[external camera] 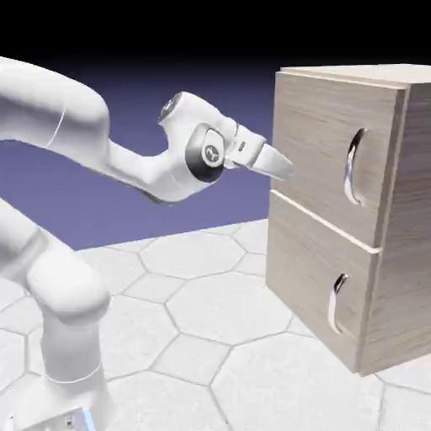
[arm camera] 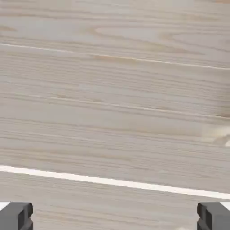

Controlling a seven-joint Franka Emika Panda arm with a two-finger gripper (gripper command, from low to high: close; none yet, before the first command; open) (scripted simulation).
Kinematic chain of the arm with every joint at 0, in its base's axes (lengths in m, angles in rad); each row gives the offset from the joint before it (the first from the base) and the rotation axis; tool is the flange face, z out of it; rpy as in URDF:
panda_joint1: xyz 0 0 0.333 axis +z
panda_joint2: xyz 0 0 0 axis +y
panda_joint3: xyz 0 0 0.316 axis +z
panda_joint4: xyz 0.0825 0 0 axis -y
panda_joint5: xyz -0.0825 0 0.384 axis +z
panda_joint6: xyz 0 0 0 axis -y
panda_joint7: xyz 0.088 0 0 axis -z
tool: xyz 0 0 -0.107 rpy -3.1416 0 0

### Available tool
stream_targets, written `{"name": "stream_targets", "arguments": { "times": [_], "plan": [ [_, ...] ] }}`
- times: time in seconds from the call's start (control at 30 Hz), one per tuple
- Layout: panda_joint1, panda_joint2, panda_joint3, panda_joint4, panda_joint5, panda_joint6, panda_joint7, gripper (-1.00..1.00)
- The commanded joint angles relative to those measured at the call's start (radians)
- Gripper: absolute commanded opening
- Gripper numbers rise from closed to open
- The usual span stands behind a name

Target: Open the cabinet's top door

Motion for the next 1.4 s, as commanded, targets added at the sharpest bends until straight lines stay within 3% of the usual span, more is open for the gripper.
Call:
{"name": "stream_targets", "arguments": {
  "times": [0.0,1.37],
  "plan": [
    [0.015,-0.005,-0.016,0.007,-0.044,-0.003,0.032,1.0],
    [0.638,-0.228,-0.688,0.282,-1.827,-0.146,1.362,1.0]
  ]
}}
